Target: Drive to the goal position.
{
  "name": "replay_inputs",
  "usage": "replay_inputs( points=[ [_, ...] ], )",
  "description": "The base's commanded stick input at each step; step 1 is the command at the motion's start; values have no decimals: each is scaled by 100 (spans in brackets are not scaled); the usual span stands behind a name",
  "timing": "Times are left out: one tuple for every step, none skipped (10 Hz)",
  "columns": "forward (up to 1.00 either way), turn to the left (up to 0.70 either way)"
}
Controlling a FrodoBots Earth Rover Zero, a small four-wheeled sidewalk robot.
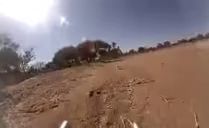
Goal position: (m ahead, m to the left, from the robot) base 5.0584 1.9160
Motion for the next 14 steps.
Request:
replay_inputs(
  points=[
    [70,-27],
    [70,-27],
    [70,-20],
    [70,-8],
    [70,0],
    [70,0],
    [70,0],
    [70,0],
    [70,0],
    [70,0],
    [70,0],
    [70,0],
    [70,0],
    [70,0]
  ],
)
